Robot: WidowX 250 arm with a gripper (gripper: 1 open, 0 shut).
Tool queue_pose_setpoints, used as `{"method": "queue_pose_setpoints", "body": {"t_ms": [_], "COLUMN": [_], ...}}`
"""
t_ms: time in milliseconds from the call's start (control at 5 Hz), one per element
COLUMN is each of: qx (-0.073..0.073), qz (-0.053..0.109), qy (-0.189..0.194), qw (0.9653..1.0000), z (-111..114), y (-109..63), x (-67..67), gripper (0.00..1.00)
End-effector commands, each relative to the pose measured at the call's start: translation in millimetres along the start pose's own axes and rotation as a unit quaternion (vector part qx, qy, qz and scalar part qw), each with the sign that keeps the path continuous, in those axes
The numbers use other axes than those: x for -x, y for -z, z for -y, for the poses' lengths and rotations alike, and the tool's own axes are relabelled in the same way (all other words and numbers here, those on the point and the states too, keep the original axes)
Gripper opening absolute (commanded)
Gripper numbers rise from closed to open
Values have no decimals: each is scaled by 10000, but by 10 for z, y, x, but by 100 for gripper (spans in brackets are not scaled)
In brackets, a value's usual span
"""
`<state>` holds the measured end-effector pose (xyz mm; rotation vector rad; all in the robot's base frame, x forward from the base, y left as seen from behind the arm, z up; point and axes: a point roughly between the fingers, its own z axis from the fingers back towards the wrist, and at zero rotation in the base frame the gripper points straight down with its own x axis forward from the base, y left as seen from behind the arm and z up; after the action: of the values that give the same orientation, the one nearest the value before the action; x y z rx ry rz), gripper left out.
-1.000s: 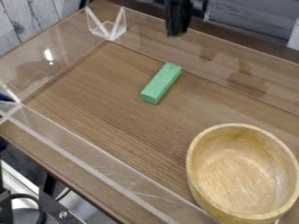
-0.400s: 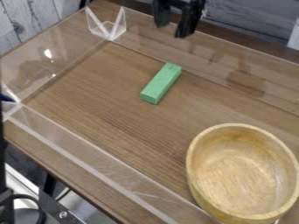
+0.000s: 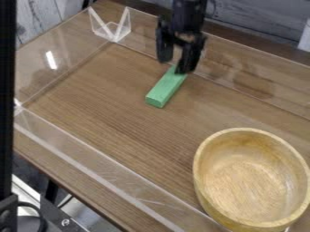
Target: Put the green block in the brown bowl
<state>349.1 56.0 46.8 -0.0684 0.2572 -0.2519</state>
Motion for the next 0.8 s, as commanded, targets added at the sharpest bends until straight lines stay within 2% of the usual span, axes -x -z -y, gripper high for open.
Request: {"method": "queue_pose_setpoints", "body": {"t_ms": [0,200,600], "qx": [58,201,69], "qz": [112,59,269], "qy": [-27,-26,96], "qw": [9999,9998,9996], "z": [-98,-134,-53], "y": [-70,-33,-103], "x": [-62,-96,39], "gripper": [100,0,0]}}
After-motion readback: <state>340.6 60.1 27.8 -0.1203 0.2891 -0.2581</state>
